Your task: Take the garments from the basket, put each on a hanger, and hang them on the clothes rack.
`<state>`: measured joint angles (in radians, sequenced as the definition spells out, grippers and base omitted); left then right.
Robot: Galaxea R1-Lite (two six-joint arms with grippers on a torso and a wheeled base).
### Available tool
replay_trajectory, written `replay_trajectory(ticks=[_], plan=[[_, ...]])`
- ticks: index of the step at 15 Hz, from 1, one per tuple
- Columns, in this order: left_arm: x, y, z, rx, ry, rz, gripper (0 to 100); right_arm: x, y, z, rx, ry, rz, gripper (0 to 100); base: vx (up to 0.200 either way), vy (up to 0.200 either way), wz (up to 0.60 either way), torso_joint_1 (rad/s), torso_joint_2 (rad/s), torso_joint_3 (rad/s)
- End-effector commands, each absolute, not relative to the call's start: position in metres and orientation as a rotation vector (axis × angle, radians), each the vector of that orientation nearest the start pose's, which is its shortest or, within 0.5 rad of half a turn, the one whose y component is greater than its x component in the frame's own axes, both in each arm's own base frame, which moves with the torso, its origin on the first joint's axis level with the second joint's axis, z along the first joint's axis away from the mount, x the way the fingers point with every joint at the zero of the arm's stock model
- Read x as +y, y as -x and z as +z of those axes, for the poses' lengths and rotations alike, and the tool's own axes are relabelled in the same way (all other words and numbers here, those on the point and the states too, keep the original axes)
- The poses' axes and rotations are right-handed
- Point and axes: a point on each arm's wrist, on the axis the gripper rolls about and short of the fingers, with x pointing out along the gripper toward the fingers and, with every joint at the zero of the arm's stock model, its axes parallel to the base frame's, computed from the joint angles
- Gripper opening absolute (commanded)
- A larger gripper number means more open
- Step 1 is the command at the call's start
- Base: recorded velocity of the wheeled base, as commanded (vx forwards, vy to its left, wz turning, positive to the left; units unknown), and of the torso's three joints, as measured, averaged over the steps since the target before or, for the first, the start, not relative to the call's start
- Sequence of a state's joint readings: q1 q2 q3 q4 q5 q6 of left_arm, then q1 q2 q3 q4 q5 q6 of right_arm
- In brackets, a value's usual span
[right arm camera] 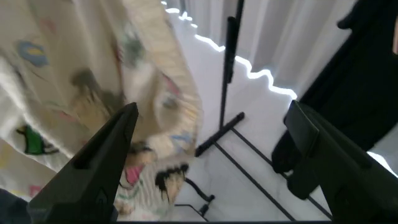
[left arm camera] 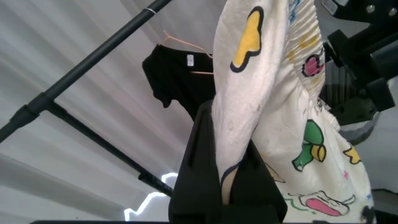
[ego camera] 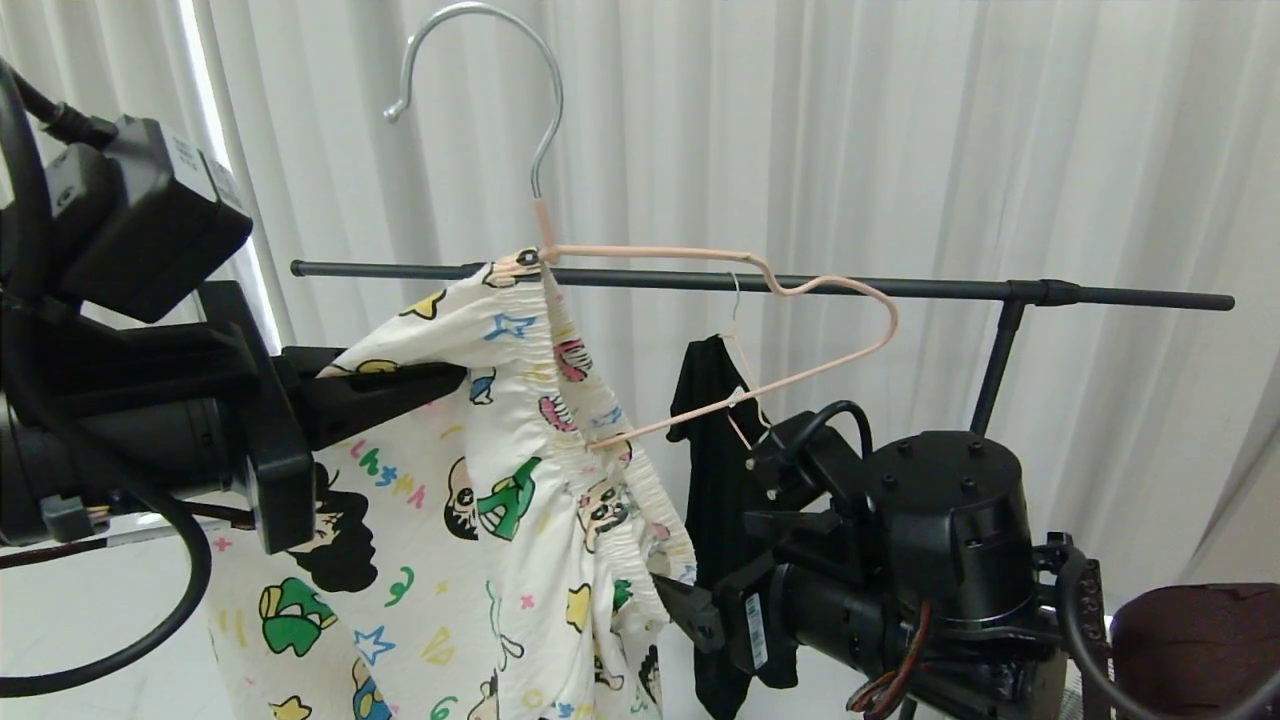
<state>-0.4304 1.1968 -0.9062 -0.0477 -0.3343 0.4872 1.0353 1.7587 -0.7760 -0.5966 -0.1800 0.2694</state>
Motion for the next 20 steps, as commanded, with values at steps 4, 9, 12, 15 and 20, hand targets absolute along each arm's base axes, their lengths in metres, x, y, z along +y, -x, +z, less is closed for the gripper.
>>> replay_trajectory(ticks=[4, 9, 12, 15, 20], plan=[[-0.075, -0.160, 0.275, 0.069, -0.471, -0.773, 0, 0.249, -0.178, 0.148, 0.429, 0.029, 0.662, 100, 0.000, 0.000, 0.00, 0.000, 0.00, 0.000], [-0.053, -0.152, 0.245, 0.148, -0.462, -0.681, 0, 0.218, -0.211, 0.154, 0.370, 0.106, 0.531, 100, 0.000, 0.000, 0.00, 0.000, 0.00, 0.000], [-0.043, -0.135, 0.227, 0.178, -0.460, -0.659, 0, 0.205, -0.221, 0.158, 0.348, 0.138, 0.489, 100, 0.000, 0.000, 0.00, 0.000, 0.00, 0.000], [-0.036, -0.125, 0.209, 0.224, -0.465, -0.640, 0, 0.202, -0.221, 0.163, 0.335, 0.134, 0.489, 100, 0.000, 0.000, 0.00, 0.000, 0.00, 0.000], [-0.033, -0.129, 0.185, 0.332, -0.487, -0.633, 0, 0.200, -0.219, 0.170, 0.309, 0.143, 0.499, 100, 0.000, 0.000, 0.00, 0.000, 0.00, 0.000]])
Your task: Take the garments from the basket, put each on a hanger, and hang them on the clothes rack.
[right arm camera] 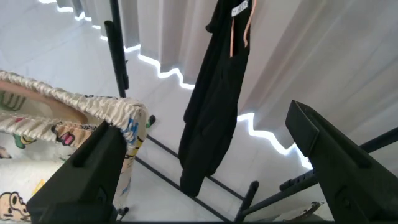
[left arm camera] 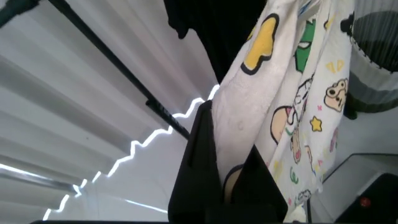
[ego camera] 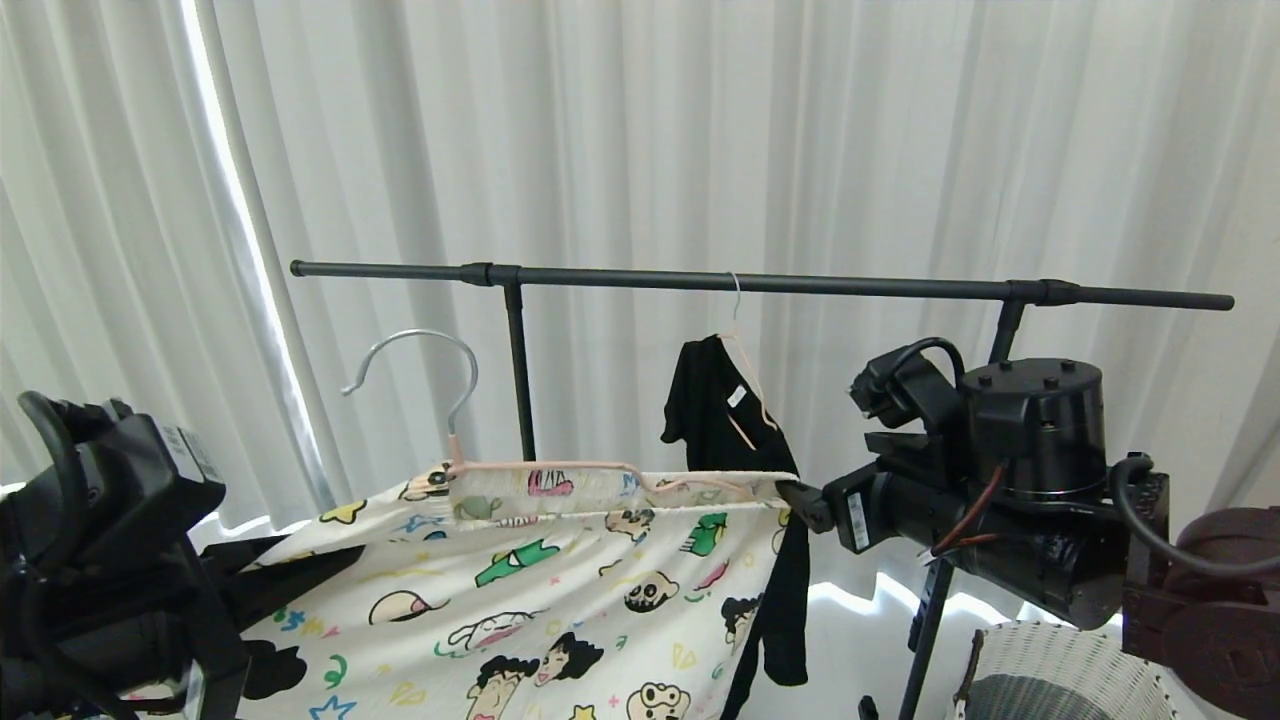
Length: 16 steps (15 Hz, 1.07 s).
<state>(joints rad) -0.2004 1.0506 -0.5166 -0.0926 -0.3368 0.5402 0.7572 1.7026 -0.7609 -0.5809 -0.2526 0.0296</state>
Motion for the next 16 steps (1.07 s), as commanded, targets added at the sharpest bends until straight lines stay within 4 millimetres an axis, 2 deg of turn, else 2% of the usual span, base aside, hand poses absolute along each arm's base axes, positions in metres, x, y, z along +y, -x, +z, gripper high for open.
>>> replay_trajectory(ticks=[1, 3, 5, 7, 10, 13, 16], plan=[[-0.032, -0.133, 0.178, 0.366, -0.527, -0.628, 0, 0.199, -0.216, 0.175, 0.287, 0.166, 0.531, 100, 0.000, 0.000, 0.00, 0.000, 0.00, 0.000], [-0.028, -0.143, 0.169, 0.432, -0.677, -0.541, 0, 0.196, -0.209, 0.186, 0.234, 0.230, 0.646, 100, 0.000, 0.000, 0.00, 0.000, 0.00, 0.000], [-0.030, -0.150, 0.167, 0.461, -0.690, -0.538, 0, 0.199, -0.202, 0.191, 0.193, 0.285, 0.721, 100, 0.000, 0.000, 0.00, 0.000, 0.00, 0.000], [-0.032, -0.152, 0.169, 0.454, -0.641, -0.542, 0, 0.204, -0.191, 0.192, 0.197, 0.304, 0.786, 100, 0.000, 0.000, 0.00, 0.000, 0.00, 0.000], [-0.044, -0.147, 0.186, 0.404, -0.416, -0.602, 0, 0.204, -0.184, 0.193, 0.210, 0.330, 0.886, 100, 0.000, 0.000, 0.00, 0.000, 0.00, 0.000], [-0.050, -0.142, 0.186, 0.393, -0.413, -0.644, 0, 0.205, -0.183, 0.193, 0.170, 0.408, 0.926, 100, 0.000, 0.000, 0.00, 0.000, 0.00, 0.000], [-0.066, -0.136, 0.189, 0.345, -0.453, -0.759, 0, 0.209, -0.176, 0.197, 0.169, 0.461, 1.019, 100, 0.000, 0.000, 0.00, 0.000, 0.00, 0.000]])
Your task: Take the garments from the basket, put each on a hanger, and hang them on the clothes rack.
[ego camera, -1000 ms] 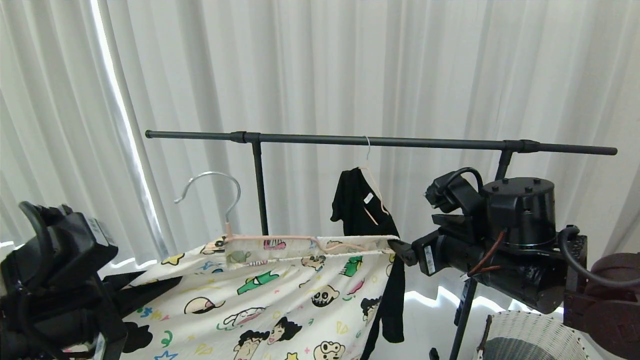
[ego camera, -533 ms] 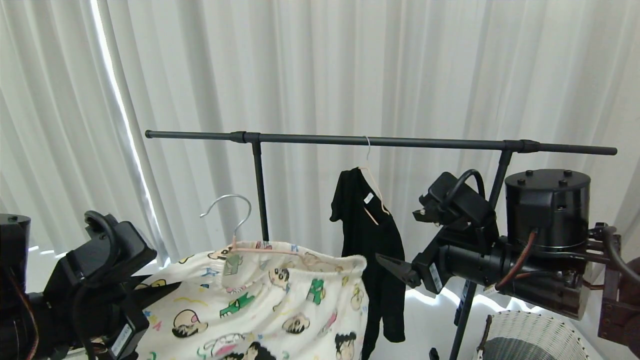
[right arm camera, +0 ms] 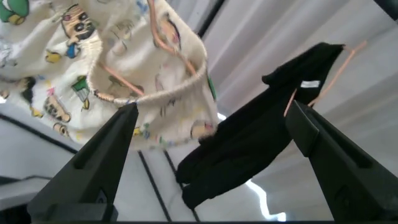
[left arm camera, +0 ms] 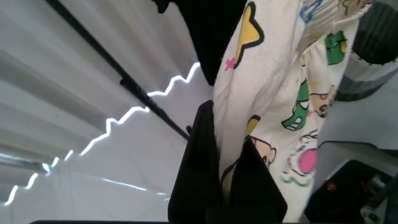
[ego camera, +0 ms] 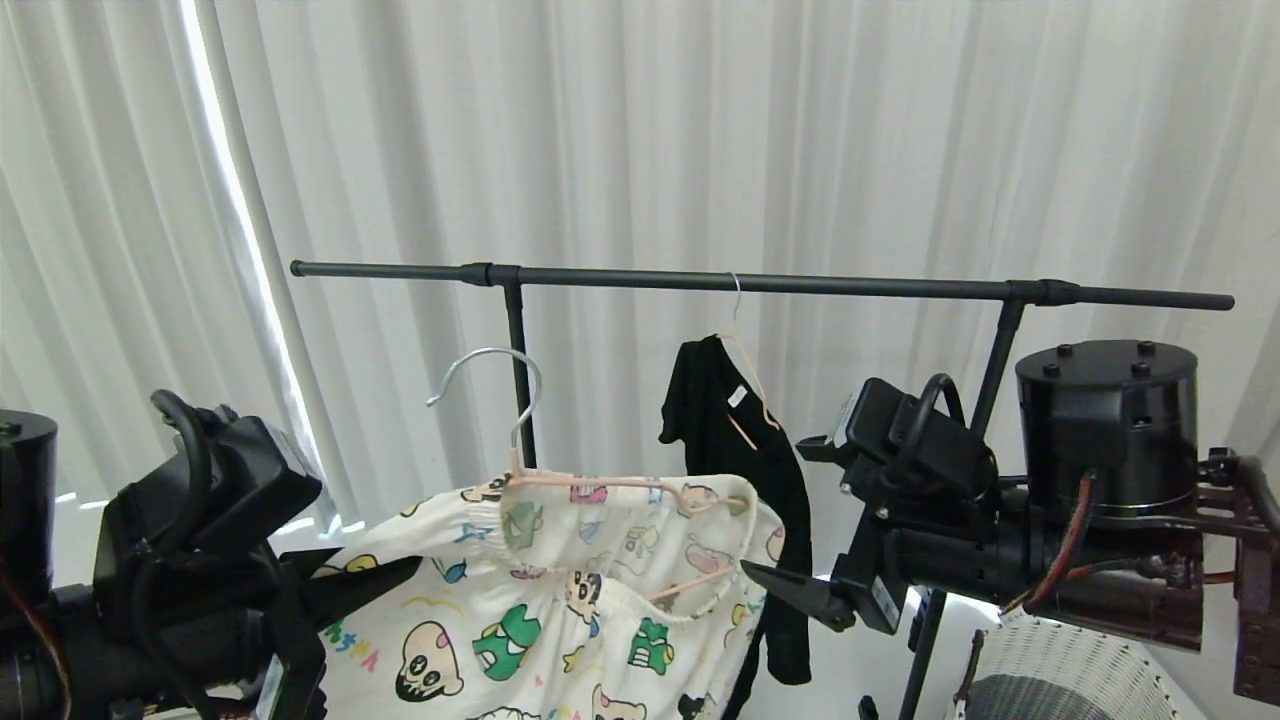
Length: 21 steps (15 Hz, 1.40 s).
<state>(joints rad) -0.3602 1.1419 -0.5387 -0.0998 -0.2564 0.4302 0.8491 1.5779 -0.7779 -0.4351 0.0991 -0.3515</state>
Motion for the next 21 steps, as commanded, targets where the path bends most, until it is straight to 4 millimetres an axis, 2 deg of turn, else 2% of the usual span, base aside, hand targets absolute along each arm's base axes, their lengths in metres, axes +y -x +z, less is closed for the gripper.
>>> replay_trajectory(ticks=[1, 4, 6, 10, 16, 17, 21], plan=[[-0.071, -0.134, 0.190, 0.319, -0.483, -0.791, 0, 0.212, -0.175, 0.204, 0.177, 0.463, 1.057, 100, 0.000, 0.000, 0.00, 0.000, 0.00, 0.000], [-0.078, -0.133, 0.194, 0.266, -0.531, -0.839, 0, 0.227, -0.165, 0.228, 0.214, 0.478, 1.169, 100, 0.000, 0.000, 0.00, 0.000, 0.00, 0.000], [-0.083, -0.133, 0.200, 0.236, -0.536, -0.863, 0, 0.240, -0.159, 0.237, 0.259, 0.499, 1.236, 100, 0.000, 0.000, 0.00, 0.000, 0.00, 0.000], [-0.090, -0.133, 0.206, 0.211, -0.540, -0.892, 0, 0.260, -0.154, 0.229, 0.312, 0.534, 1.291, 100, 0.000, 0.000, 0.00, 0.000, 0.00, 0.000], [-0.090, -0.133, 0.207, 0.197, -0.565, -0.897, 0, 0.255, -0.153, 0.226, 0.357, 0.552, 1.285, 100, 0.000, 0.000, 0.00, 0.000, 0.00, 0.000], [-0.090, -0.133, 0.207, 0.196, -0.567, -0.898, 0, 0.255, -0.154, 0.226, 0.359, 0.552, 1.281, 0, 0.000, 0.000, 0.00, 0.000, 0.00, 0.000], [-0.090, -0.133, 0.208, 0.184, -0.565, -0.895, 0, 0.254, -0.158, 0.224, 0.370, 0.555, 1.260, 0, 0.000, 0.000, 0.00, 0.000, 0.00, 0.000]])
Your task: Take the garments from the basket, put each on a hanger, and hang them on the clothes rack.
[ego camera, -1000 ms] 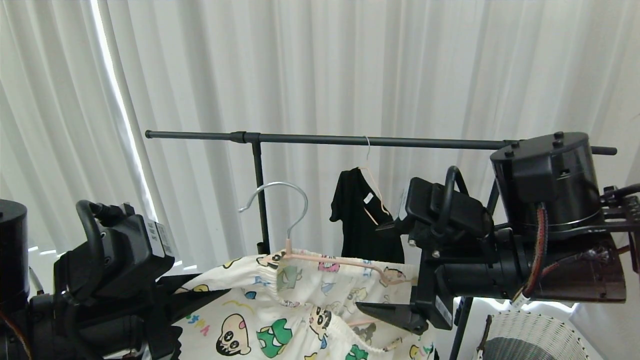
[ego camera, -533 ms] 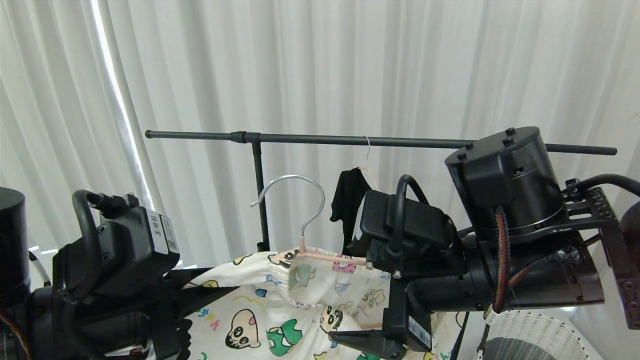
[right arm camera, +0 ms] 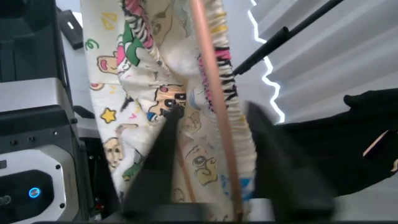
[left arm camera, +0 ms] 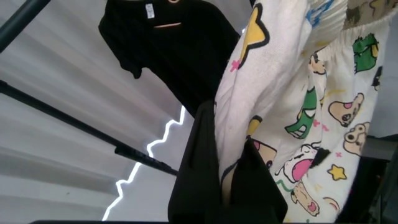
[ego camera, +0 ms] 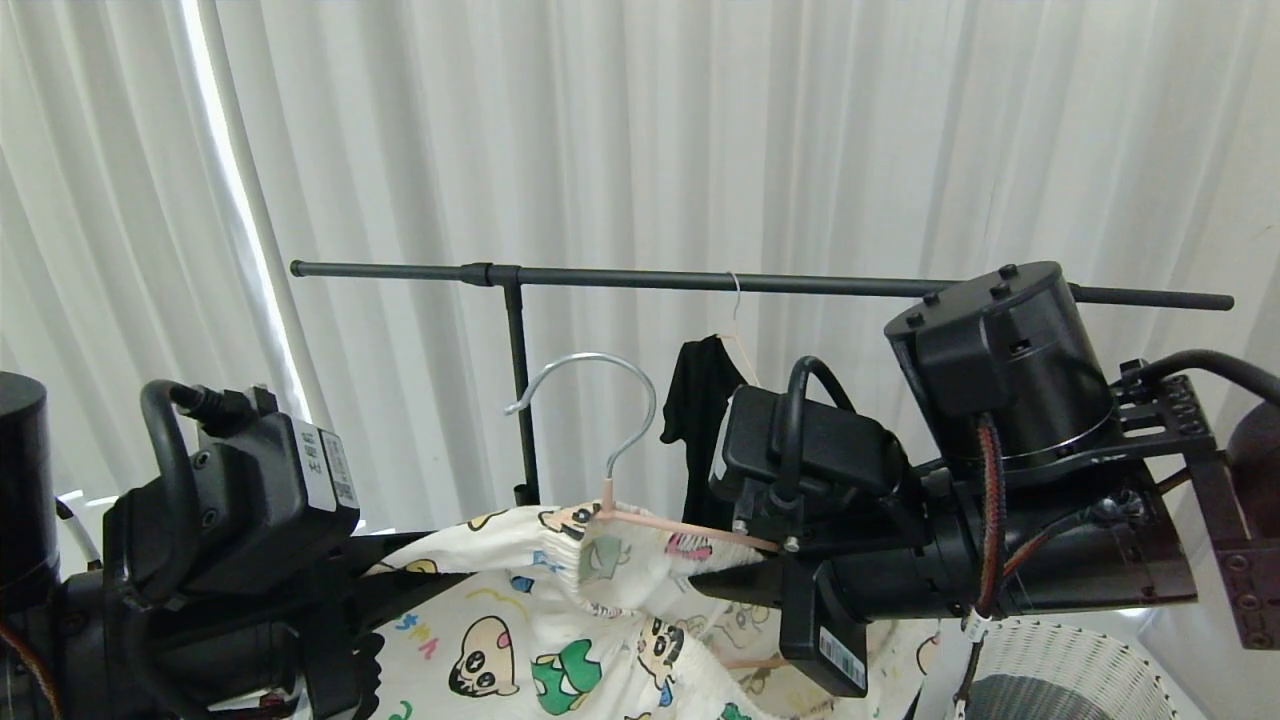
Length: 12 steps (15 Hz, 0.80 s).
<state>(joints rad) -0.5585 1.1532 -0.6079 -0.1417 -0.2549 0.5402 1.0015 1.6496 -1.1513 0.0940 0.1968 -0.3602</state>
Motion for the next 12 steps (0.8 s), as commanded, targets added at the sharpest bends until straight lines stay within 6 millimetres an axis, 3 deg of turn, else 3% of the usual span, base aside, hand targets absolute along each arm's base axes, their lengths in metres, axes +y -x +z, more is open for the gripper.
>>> replay_trajectory(ticks=[1, 5, 6, 12], plan=[[-0.090, -0.133, 0.208, 0.184, -0.565, -0.895, 0, 0.253, -0.158, 0.223, 0.371, 0.556, 1.254, 0, 0.000, 0.000, 0.00, 0.000, 0.00, 0.000], [-0.090, -0.133, 0.208, 0.184, -0.565, -0.895, 0, 0.245, -0.171, 0.224, 0.317, 0.630, 1.232, 0, 0.000, 0.000, 0.00, 0.000, 0.00, 0.000], [-0.090, -0.133, 0.207, 0.187, -0.566, -0.895, 100, 0.244, -0.172, 0.224, 0.301, 0.649, 1.232, 0, 0.000, 0.000, 0.00, 0.000, 0.00, 0.000], [-0.080, -0.123, 0.196, 0.215, -0.556, -0.877, 100, 0.220, -0.181, 0.234, 0.272, 0.651, 1.165, 0, 0.000, 0.000, 0.00, 0.000, 0.00, 0.000]])
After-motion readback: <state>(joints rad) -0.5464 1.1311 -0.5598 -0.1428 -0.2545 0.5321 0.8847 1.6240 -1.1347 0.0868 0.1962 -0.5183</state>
